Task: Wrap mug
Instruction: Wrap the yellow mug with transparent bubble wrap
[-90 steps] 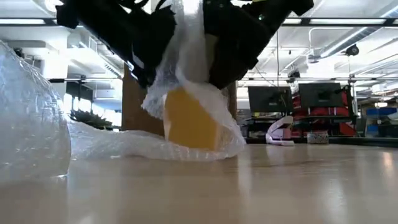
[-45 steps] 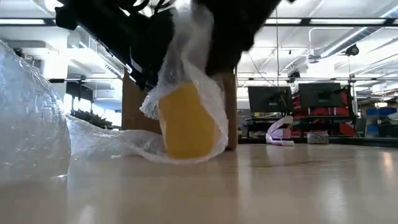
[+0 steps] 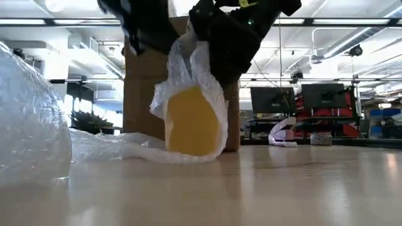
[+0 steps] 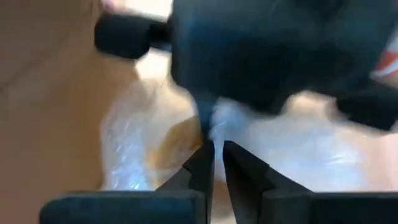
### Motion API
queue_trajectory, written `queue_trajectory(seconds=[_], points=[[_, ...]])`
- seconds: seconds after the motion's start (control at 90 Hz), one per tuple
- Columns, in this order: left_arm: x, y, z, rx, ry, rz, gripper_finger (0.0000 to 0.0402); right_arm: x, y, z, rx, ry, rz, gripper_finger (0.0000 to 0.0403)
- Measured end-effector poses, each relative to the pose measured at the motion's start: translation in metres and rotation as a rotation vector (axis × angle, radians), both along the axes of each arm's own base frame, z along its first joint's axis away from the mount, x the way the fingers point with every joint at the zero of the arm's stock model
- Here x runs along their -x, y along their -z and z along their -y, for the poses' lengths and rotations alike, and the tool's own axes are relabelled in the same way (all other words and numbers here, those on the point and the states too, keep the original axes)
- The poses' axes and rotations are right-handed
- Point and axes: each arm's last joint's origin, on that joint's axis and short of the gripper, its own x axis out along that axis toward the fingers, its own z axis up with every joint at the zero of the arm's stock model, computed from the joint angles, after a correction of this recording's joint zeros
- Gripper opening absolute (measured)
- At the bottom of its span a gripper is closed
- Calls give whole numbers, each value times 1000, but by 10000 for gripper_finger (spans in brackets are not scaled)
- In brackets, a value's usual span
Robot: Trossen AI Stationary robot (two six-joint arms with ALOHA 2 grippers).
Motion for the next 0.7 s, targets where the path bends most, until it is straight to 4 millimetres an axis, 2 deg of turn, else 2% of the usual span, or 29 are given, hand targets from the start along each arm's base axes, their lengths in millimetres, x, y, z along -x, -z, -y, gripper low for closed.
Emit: queue_trajectory(seconds=[0.089, 0.233, 0.5, 0.622, 0.7], points=[[3, -2, 7, 43, 53, 23, 22, 0, 0, 0, 1, -1, 1, 2], [0, 15, 9, 39, 49, 27, 21, 0, 0, 0, 2, -3, 2, 2], [-22, 66, -9, -19, -43, -113, 21, 1, -2, 0, 3, -3, 0, 2], [-29, 79, -14, 1, -99, -129, 21, 2, -14, 1, 12, -13, -34, 2], [-31, 83, -15, 6, -109, -135, 21, 2, -32, 1, 17, -20, -33, 2]])
